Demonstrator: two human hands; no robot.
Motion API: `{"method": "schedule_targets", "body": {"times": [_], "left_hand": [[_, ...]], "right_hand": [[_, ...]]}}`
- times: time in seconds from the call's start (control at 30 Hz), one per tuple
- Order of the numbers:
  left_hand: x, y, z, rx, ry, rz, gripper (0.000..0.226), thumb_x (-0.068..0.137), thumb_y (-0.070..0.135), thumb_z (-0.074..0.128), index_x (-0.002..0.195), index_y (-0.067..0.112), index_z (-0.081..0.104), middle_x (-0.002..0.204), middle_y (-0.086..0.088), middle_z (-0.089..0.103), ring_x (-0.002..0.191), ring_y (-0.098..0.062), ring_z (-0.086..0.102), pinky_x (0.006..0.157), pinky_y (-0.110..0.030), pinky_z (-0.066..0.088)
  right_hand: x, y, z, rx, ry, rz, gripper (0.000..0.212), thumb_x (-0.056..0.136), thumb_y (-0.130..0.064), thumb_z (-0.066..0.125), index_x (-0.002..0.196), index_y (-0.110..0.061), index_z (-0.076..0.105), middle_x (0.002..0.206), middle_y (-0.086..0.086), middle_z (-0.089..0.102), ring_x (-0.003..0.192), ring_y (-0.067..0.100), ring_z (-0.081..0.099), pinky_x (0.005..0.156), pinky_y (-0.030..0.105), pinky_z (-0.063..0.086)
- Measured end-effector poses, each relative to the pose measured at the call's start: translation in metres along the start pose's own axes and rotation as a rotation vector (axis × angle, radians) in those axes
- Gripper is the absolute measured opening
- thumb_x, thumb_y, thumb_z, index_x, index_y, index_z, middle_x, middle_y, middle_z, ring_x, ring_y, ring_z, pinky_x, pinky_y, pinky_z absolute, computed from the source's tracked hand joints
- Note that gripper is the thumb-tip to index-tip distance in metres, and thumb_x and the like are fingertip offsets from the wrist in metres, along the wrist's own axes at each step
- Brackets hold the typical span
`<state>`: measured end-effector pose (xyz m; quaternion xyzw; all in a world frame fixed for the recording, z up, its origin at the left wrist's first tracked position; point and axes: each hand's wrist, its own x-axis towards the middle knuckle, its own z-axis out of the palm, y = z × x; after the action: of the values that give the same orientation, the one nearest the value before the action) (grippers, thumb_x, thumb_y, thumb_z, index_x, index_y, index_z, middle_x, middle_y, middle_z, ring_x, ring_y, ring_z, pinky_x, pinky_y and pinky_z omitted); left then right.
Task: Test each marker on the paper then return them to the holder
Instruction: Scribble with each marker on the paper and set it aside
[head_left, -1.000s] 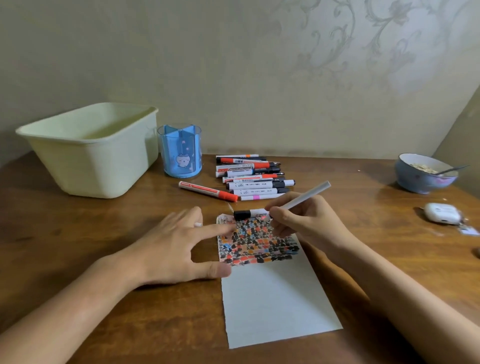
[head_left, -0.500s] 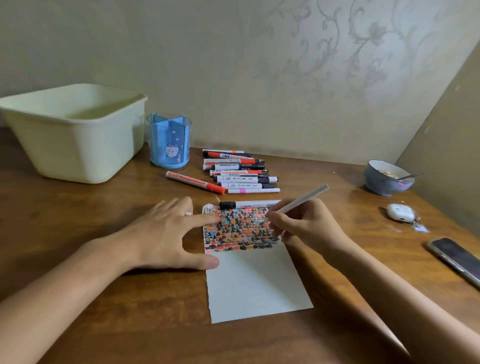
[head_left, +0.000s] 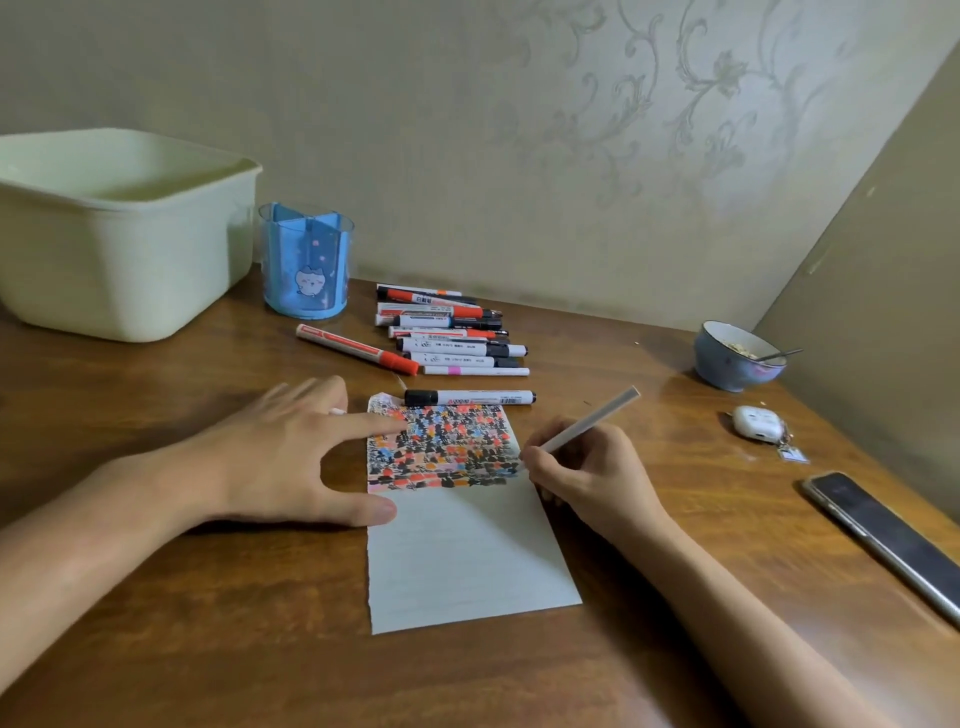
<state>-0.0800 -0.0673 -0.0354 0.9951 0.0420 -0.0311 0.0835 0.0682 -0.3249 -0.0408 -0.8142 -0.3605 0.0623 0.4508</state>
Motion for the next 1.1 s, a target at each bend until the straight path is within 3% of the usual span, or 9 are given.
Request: {"method": "schedule_targets", "body": {"times": [0.63,0.77,0.93,1.1], "left_hand": [[0.0013,0.0009,-0.0012,-0.036,-0.008,-0.001,0.101,0.048,0.106,0.024,0.141,0.068,0.015,0.101,0.023,0.030,0.095,0.004,0.034,0.071,-0.017,0.028],[0.0014,0.0016,-0.0016,-0.047,-0.005,0.002,0.102,0.047,0.105,0.024,0.141,0.068,0.016,0.100,0.024,0.028,0.095,0.005,0.033,0.073,-0.020,0.029],[0.0006,0.0001,-0.0009,-0.046,0.005,0.008,0.104,0.047,0.105,0.025,0.143,0.066,0.017,0.099,0.024,0.029,0.095,0.006,0.033,0.072,-0.017,0.028],[0.0009,0.0002,-0.0010,-0.052,0.003,0.007,0.104,0.047,0.105,0.024,0.143,0.066,0.017,0.099,0.024,0.028,0.096,0.003,0.034,0.076,-0.023,0.032]], "right_hand": [[0.0008,0.0009,0.0019,-0.132,0.031,-0.035,0.014,0.086,-0.016,0.072,0.075,-0.025,0.072,0.073,-0.003,0.072,0.072,0.012,0.067,0.062,0.023,0.057],[-0.0006,-0.0018,0.0021,-0.117,-0.011,-0.045,0.017,0.086,-0.014,0.072,0.074,-0.025,0.070,0.071,-0.004,0.070,0.067,0.006,0.064,0.059,0.016,0.050],[0.0013,0.0000,0.0021,-0.139,0.032,-0.050,0.017,0.085,-0.013,0.072,0.072,-0.026,0.070,0.071,-0.004,0.071,0.071,0.013,0.067,0.062,0.023,0.057],[0.0000,-0.0022,0.0023,-0.124,-0.001,-0.045,0.019,0.086,-0.014,0.072,0.073,-0.027,0.070,0.075,-0.004,0.072,0.075,0.011,0.067,0.060,0.016,0.054]]}}
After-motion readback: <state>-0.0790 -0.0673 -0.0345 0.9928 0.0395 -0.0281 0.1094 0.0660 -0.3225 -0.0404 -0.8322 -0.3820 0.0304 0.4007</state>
